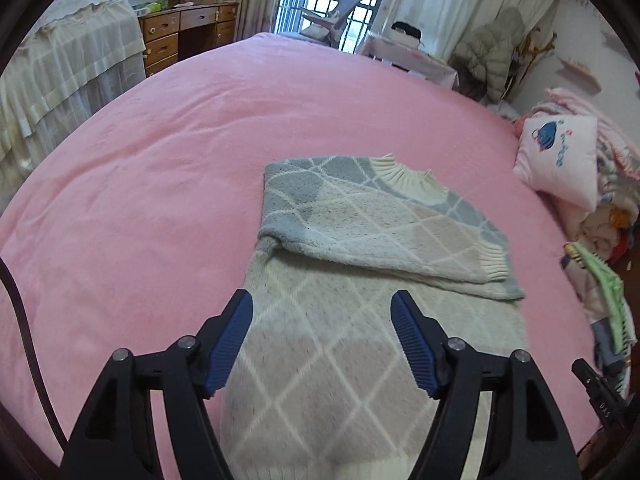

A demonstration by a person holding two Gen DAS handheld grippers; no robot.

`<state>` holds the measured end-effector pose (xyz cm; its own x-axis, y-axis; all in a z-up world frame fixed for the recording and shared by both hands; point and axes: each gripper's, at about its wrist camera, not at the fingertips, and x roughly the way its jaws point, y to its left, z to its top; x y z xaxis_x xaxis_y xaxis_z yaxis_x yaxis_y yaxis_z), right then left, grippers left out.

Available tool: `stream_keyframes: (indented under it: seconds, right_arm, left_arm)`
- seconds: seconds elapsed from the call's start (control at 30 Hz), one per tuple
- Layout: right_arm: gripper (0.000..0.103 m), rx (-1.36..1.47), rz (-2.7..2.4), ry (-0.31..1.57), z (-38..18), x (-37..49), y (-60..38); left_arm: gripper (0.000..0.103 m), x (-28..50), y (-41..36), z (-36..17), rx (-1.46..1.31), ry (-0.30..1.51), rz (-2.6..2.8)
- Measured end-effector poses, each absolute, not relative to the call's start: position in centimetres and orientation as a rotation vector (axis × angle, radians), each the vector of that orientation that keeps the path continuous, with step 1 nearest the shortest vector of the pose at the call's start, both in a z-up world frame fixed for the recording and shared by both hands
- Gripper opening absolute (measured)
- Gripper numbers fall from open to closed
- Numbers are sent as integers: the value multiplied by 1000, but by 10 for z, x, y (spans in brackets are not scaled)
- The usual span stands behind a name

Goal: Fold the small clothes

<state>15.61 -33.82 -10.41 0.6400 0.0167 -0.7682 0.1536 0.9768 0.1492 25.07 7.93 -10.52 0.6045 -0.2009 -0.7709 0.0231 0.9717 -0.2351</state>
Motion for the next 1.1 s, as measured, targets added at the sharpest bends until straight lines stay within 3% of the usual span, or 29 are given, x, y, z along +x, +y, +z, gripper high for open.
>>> stream_keyframes:
  seconds: [0.3, 0.6, 0.73, 1.1]
  right_arm:
    - [7, 214, -67, 785, -53, 101, -323]
    - [10, 183, -35, 777, -38, 63, -304]
    - [20, 146, -49, 788, -46, 50, -300]
    - [20, 149, -28, 895, -96, 23, -297]
  left_arm:
    - [75, 177, 75, -55, -140, 852, -162]
    - [79, 116, 60, -35, -52, 788, -205]
    - [80, 99, 53, -39, -2, 775, -197]
    - [80, 85, 62, -100, 85, 881, -151]
